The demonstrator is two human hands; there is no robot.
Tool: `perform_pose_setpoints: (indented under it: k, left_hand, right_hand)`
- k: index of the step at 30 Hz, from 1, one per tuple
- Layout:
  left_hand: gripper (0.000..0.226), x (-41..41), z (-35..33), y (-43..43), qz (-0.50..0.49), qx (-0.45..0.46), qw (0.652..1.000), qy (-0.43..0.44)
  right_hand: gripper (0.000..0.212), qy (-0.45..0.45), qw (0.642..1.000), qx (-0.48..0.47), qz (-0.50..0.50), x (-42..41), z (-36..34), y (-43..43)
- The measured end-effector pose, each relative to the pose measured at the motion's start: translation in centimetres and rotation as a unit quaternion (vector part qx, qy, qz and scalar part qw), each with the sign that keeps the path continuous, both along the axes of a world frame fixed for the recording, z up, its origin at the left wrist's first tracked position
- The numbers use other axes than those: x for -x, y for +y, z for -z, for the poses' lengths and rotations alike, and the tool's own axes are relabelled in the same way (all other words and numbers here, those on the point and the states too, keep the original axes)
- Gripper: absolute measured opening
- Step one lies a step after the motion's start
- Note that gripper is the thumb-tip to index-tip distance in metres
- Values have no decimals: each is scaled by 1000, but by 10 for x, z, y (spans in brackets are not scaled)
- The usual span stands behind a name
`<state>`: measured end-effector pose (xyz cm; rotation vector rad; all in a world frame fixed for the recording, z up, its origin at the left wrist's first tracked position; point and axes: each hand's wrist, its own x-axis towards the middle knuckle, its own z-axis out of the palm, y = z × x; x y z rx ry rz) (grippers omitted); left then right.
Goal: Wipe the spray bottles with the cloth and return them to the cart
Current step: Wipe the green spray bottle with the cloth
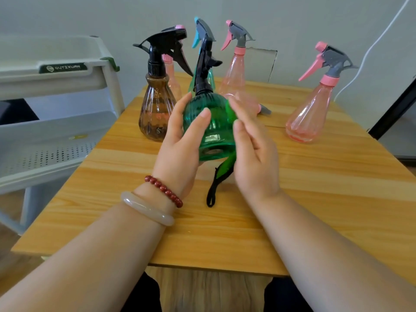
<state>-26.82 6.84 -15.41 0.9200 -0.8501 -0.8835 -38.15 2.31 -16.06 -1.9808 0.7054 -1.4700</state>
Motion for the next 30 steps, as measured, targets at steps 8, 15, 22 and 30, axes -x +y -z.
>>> perform_pose_setpoints:
  k: [8,15,22,30]
  left_hand:
    - [48,-1,-2,2,42,26,999,23]
    - [36,1,5,-2,-77,-40,988,-128]
    - [49,1,2,-2,56,-22,998,-17]
    - [51,2,0,-2,85,-11,995,46]
  right_hand:
    - [40,-122,967,-191,-117,-2,1,-10]
    - [39,-47,998,-30,-5,6,1,-6]
    - [35,35,986,163,7,1,-1,1]
    - [41,-66,995,-72,-25,-2,-2,-2]
